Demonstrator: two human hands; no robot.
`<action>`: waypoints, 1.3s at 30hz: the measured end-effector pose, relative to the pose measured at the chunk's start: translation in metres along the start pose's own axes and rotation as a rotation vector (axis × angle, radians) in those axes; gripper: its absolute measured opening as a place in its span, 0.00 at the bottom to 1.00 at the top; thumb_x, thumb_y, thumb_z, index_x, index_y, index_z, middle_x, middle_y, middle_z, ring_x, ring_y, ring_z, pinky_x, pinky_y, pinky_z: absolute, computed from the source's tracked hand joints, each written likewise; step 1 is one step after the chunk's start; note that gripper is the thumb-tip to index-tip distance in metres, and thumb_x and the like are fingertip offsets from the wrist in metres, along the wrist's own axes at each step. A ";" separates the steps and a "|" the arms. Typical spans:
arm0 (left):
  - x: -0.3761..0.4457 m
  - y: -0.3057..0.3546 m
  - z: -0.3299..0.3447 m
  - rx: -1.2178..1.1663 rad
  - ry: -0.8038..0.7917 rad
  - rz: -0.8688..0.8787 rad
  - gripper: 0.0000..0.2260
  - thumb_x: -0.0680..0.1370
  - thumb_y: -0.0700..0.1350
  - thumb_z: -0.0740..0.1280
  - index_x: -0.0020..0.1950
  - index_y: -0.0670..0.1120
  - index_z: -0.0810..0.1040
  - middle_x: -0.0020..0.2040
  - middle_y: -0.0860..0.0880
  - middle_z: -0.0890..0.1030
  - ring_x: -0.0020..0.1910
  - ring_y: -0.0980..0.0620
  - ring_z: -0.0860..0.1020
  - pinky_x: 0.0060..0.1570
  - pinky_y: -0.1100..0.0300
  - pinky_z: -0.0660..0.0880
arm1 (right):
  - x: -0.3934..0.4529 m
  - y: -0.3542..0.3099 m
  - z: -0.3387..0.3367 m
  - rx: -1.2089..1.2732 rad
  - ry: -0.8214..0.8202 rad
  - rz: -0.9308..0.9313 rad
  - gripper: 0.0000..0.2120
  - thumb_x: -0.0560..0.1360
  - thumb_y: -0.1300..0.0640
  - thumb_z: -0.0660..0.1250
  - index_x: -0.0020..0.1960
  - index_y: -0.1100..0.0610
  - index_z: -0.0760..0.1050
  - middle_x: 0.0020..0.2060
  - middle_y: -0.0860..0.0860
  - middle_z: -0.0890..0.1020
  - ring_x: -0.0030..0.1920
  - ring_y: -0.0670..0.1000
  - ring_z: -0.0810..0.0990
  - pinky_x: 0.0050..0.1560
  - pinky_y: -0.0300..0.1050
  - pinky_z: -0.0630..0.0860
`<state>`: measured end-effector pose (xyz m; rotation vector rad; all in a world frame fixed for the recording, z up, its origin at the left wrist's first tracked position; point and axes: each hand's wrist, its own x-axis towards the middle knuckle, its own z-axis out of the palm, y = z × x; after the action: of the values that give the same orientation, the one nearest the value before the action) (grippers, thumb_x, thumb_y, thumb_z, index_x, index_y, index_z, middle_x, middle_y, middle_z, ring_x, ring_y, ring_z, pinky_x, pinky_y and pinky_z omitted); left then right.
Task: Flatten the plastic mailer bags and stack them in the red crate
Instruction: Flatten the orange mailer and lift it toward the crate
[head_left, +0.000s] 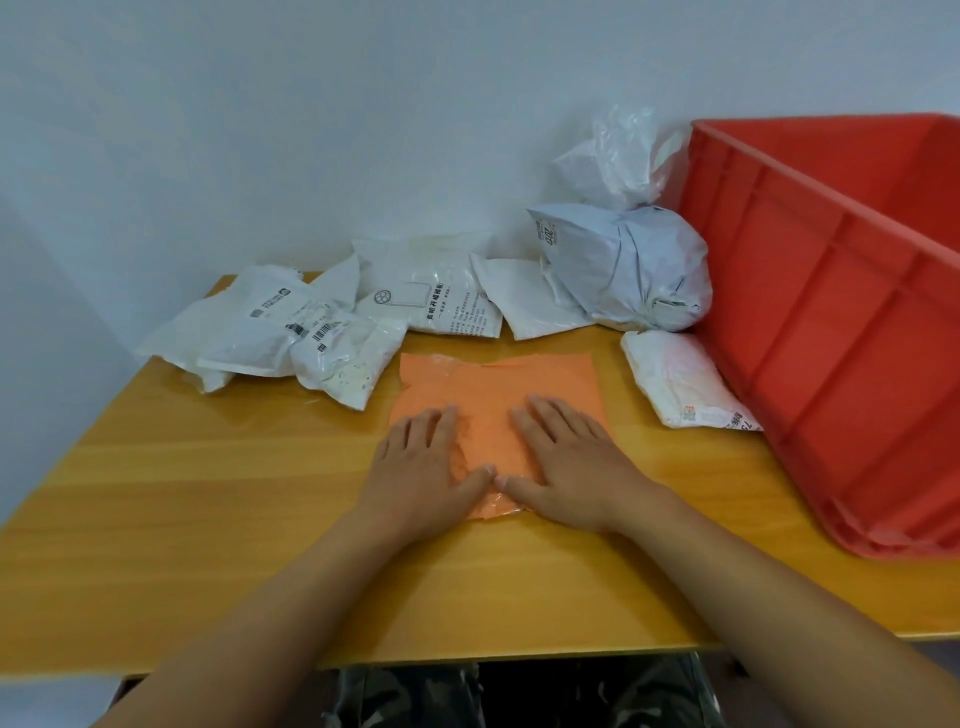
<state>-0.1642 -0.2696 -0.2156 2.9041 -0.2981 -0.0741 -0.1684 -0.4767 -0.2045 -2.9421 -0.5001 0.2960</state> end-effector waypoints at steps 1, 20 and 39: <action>0.001 0.000 0.000 0.008 0.027 -0.001 0.39 0.76 0.71 0.55 0.81 0.53 0.47 0.79 0.49 0.54 0.77 0.45 0.51 0.75 0.47 0.51 | -0.001 0.003 0.000 -0.015 0.021 0.007 0.43 0.75 0.26 0.47 0.81 0.47 0.38 0.80 0.48 0.37 0.79 0.50 0.34 0.77 0.51 0.38; 0.016 0.001 -0.003 -0.045 -0.013 -0.031 0.43 0.75 0.73 0.52 0.81 0.49 0.46 0.81 0.47 0.47 0.80 0.45 0.45 0.78 0.47 0.46 | 0.006 0.015 -0.004 0.053 -0.017 0.061 0.42 0.78 0.28 0.44 0.81 0.54 0.42 0.81 0.50 0.43 0.80 0.50 0.39 0.79 0.51 0.42; 0.101 -0.024 -0.014 0.009 -0.140 0.310 0.52 0.60 0.83 0.34 0.80 0.59 0.45 0.81 0.58 0.46 0.80 0.49 0.41 0.77 0.45 0.38 | 0.088 0.030 -0.026 -0.017 -0.098 -0.180 0.50 0.72 0.23 0.52 0.81 0.50 0.37 0.80 0.45 0.40 0.79 0.46 0.37 0.78 0.52 0.37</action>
<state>-0.0598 -0.2645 -0.2106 2.8272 -0.7682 -0.2249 -0.0717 -0.4772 -0.1992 -2.8829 -0.7778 0.4168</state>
